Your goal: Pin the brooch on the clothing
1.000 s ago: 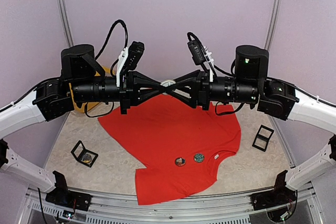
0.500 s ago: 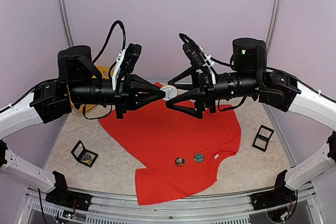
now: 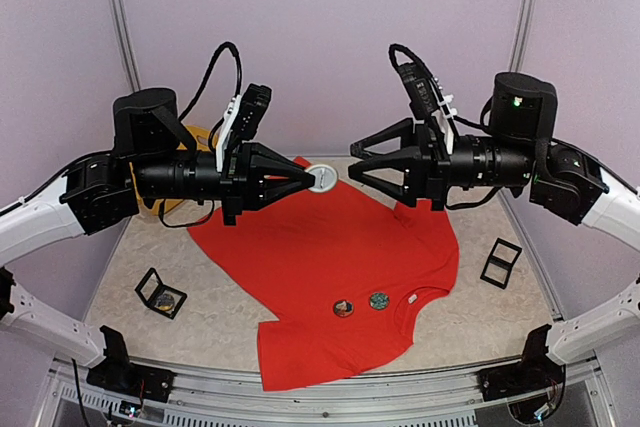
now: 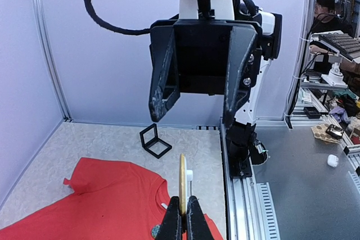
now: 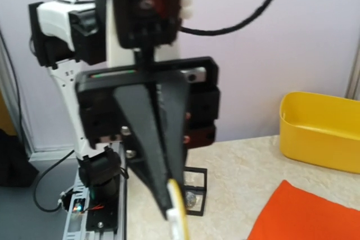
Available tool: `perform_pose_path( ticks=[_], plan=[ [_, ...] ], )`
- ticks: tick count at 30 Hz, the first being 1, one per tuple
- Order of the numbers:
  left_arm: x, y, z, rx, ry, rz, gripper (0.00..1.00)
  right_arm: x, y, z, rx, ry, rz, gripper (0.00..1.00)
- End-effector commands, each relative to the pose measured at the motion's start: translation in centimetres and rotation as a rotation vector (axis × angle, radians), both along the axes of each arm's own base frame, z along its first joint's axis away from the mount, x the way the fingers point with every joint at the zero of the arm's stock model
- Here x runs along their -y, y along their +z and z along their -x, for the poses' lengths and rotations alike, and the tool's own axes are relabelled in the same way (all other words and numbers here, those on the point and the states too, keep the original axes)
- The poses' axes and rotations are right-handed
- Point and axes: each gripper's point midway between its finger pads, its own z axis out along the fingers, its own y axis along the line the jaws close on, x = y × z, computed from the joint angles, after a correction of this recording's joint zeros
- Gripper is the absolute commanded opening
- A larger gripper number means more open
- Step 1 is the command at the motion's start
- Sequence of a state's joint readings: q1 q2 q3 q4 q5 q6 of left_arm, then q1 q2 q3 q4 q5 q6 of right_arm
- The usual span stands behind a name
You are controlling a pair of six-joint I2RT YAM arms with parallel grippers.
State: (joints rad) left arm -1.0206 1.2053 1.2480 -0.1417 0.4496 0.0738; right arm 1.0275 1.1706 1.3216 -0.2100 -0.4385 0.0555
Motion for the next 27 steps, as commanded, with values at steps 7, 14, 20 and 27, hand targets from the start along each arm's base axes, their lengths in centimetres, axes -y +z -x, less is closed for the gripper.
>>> perform_pose_path(
  ticks=[7, 14, 20, 27],
  plan=[
    [0.2, 0.1, 0.4, -0.005, -0.025, 0.023, 0.00, -2.2, -1.8, -1.0, -0.085, 0.004, 0.033, 0.36],
    [0.3, -0.1, 0.6, -0.004, -0.035, 0.015, 0.00, -2.7, -2.1, -1.2, -0.094, 0.008, 0.026, 0.01],
    [0.1, 0.0, 0.2, -0.020, -0.030, 0.017, 0.03, -2.2, -2.0, -0.8, -0.076, 0.028, 0.009, 0.00],
    [-1.0, 0.5, -0.9, -0.059, -0.007, 0.031, 0.26, -1.6, -2.5, -0.6, -0.062, 0.036, 0.039, 0.00]
  ],
)
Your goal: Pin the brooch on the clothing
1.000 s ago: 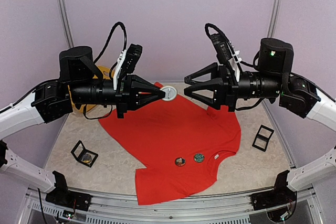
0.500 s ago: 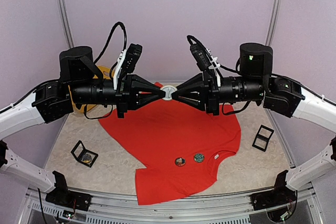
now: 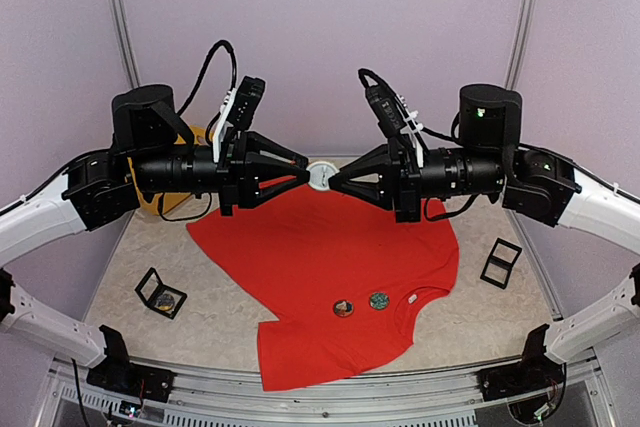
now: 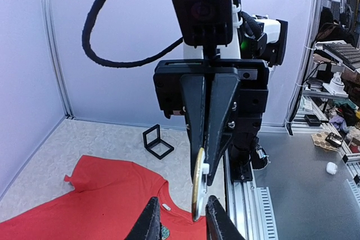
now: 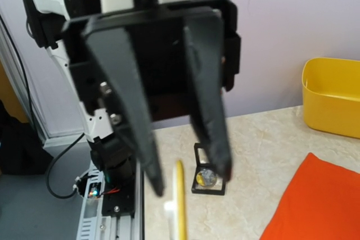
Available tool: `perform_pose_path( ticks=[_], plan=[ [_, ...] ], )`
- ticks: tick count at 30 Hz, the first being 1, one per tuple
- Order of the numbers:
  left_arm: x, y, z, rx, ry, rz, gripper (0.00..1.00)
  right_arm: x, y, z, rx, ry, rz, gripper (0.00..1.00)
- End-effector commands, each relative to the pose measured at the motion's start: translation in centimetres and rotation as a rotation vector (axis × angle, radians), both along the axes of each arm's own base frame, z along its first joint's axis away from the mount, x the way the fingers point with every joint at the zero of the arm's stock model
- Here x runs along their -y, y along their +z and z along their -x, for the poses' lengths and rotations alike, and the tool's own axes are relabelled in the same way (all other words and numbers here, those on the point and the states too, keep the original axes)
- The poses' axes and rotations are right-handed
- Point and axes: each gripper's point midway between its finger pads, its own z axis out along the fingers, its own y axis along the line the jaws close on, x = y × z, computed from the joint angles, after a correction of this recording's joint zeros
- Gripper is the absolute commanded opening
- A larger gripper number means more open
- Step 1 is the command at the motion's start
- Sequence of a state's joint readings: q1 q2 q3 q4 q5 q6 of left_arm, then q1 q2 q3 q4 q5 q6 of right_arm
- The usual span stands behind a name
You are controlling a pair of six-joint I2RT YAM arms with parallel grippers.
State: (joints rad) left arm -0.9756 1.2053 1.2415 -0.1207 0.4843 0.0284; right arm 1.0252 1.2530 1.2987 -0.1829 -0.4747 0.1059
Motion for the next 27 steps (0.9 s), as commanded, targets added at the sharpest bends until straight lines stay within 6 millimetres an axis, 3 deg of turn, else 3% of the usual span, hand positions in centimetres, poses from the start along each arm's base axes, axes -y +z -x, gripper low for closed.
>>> perform_pose_path(
  ticks=[1, 3, 6, 12, 20, 23, 24, 27],
  plan=[
    [-0.3, 0.2, 0.4, -0.021, -0.031, 0.011, 0.31, 0.7, 1.0, 0.3, 0.031, 0.007, -0.022, 0.00],
    [-0.2, 0.1, 0.5, -0.025, -0.045, 0.007, 0.38, 0.7, 1.1, 0.4, 0.029, 0.012, -0.025, 0.00],
    [0.1, -0.2, 0.4, -0.032, -0.050, -0.002, 0.37, 0.7, 1.2, 0.4, 0.028, 0.016, -0.027, 0.00],
    [0.3, 0.1, 0.5, -0.035, -0.059, 0.012, 0.03, 0.6, 1.3, 0.6, 0.024, 0.027, -0.025, 0.00],
    [0.5, 0.0, 1.0, -0.035, -0.070, 0.017, 0.00, 0.5, 1.4, 0.1, 0.023, 0.003, -0.023, 0.00],
    [0.5, 0.2, 1.0, -0.014, -0.031, 0.029, 0.00, 0.5, 1.5, -0.2, 0.018, -0.013, -0.040, 0.33],
    [0.5, 0.3, 1.1, 0.019, -0.025, 0.031, 0.00, 0.5, 1.6, -0.1, 0.015, -0.008, -0.052, 0.40],
    [0.5, 0.5, 1.5, 0.043, -0.028, 0.037, 0.00, 0.0, 1.7, -0.1, 0.000, 0.003, -0.067, 0.46]
  ],
)
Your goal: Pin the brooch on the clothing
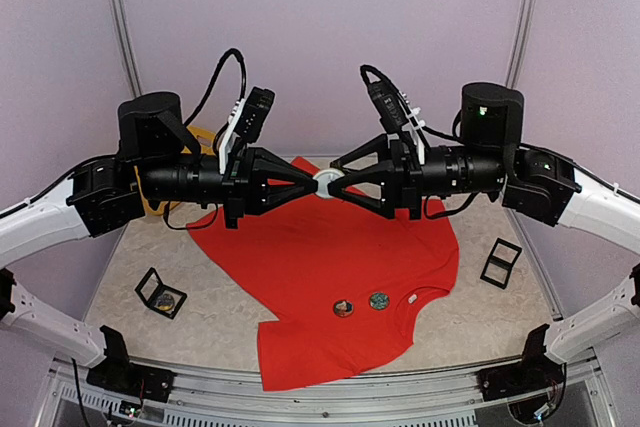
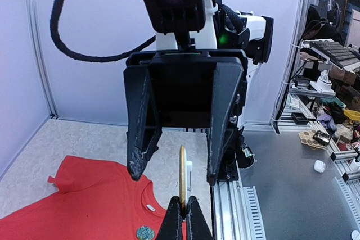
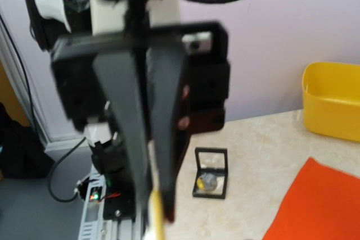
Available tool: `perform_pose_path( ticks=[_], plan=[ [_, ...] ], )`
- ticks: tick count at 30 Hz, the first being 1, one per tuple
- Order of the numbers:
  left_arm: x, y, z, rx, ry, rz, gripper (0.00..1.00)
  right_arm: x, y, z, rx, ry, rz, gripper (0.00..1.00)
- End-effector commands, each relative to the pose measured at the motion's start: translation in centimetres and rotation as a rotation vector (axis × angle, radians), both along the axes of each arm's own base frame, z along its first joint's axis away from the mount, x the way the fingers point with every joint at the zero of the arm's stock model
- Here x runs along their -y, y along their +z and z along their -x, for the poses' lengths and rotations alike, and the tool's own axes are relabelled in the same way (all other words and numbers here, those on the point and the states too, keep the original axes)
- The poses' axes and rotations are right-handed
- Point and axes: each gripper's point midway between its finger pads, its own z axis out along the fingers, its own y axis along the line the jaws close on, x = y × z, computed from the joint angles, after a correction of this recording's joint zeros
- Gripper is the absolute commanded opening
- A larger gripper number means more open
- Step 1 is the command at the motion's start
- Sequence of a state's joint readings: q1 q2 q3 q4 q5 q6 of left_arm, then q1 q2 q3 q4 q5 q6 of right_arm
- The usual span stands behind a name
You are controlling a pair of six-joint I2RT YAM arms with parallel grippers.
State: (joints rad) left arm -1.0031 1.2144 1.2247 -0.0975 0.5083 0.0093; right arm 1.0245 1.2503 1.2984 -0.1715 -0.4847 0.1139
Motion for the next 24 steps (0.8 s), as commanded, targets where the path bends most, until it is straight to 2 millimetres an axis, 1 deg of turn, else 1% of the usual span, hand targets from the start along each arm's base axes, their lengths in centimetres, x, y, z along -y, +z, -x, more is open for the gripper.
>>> perform_pose_path(
  ticks=[1, 3, 5, 7, 11, 15, 24],
  plan=[
    [-0.3, 1.1, 0.3, 0.067, 0.021, 0.038, 0.00, -0.2, 1.3, -0.3, -0.004, -0.002, -0.053, 0.47],
    [-0.3, 1.0, 0.4, 0.067, 0.020, 0.033, 0.00, -0.4, 1.1, -0.3, -0.010, 0.004, -0.051, 0.46],
    [-0.3, 0.9, 0.4, 0.066, 0.021, 0.031, 0.00, -0.4, 0.9, -0.4, -0.008, -0.002, -0.044, 0.41],
    [-0.4, 1.0, 0.5, 0.067, 0.020, 0.034, 0.00, -0.2, 0.5, -0.6, -0.005, -0.017, -0.034, 0.40],
    [-0.6, 1.3, 0.6, 0.078, 0.021, 0.047, 0.00, 0.2, 0.2, -0.3, -0.004, -0.018, -0.033, 0.50],
    [-0.6, 1.3, 0.8, 0.080, 0.012, 0.048, 0.00, 0.1, 0.0, -0.6, -0.020, -0.028, -0.035, 0.51],
    [-0.5, 0.9, 0.9, 0.086, 0.007, 0.036, 0.00, 0.3, 1.1, -0.5, -0.012, -0.027, -0.068, 0.52]
  ],
)
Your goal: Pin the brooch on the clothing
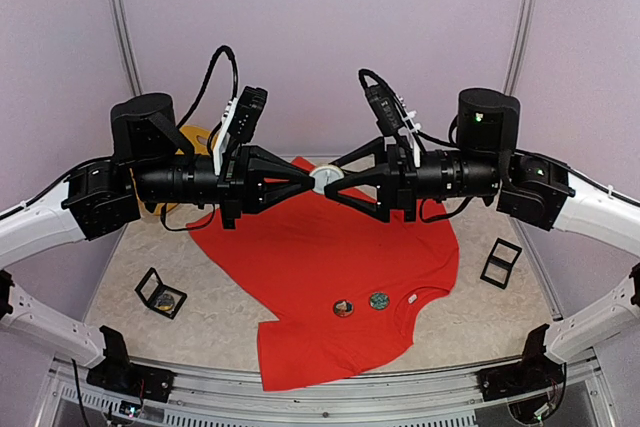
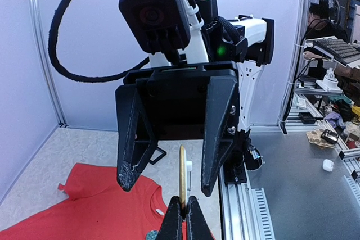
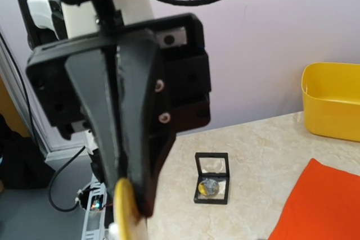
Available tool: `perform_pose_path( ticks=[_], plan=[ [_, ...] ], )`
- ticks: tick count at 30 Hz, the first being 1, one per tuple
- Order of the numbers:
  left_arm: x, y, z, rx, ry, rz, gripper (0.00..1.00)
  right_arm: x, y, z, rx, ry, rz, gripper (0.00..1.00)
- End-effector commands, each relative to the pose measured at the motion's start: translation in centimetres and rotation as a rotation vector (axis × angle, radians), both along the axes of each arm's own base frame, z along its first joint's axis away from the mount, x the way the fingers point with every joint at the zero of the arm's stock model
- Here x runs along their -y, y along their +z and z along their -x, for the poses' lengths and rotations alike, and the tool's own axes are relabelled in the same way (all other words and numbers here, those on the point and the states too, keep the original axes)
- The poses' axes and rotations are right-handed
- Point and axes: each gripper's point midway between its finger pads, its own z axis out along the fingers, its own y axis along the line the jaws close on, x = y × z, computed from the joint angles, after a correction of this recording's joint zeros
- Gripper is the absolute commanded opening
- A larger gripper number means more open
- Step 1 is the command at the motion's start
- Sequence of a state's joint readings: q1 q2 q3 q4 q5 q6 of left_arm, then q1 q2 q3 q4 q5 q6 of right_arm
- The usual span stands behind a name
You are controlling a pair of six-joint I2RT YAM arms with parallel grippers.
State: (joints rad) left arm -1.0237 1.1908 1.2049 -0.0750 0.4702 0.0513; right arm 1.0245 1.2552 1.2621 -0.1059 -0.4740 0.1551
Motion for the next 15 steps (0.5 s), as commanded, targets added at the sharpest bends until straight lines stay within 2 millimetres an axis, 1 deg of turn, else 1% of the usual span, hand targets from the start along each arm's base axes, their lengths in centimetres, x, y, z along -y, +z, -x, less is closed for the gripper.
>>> perform_pose_path(
  ticks=[1, 9, 13, 15],
  plan=[
    [-0.2, 0.5, 0.5, 0.028, -0.008, 0.019, 0.00, 0.6, 1.5, -0.1, 0.012, -0.017, -0.044, 0.52],
    [-0.1, 0.6, 1.1, 0.040, -0.024, 0.022, 0.00, 0.4, 1.1, -0.6, 0.001, -0.037, -0.033, 0.42],
    [0.0, 0.3, 1.7, 0.053, -0.049, 0.011, 0.00, 0.4, 0.9, -1.1, -0.003, -0.061, -0.026, 0.31],
    [0.0, 0.2, 2.3, 0.070, -0.070, 0.012, 0.00, 0.4, 0.7, -1.6, -0.013, -0.088, -0.015, 0.28]
  ],
)
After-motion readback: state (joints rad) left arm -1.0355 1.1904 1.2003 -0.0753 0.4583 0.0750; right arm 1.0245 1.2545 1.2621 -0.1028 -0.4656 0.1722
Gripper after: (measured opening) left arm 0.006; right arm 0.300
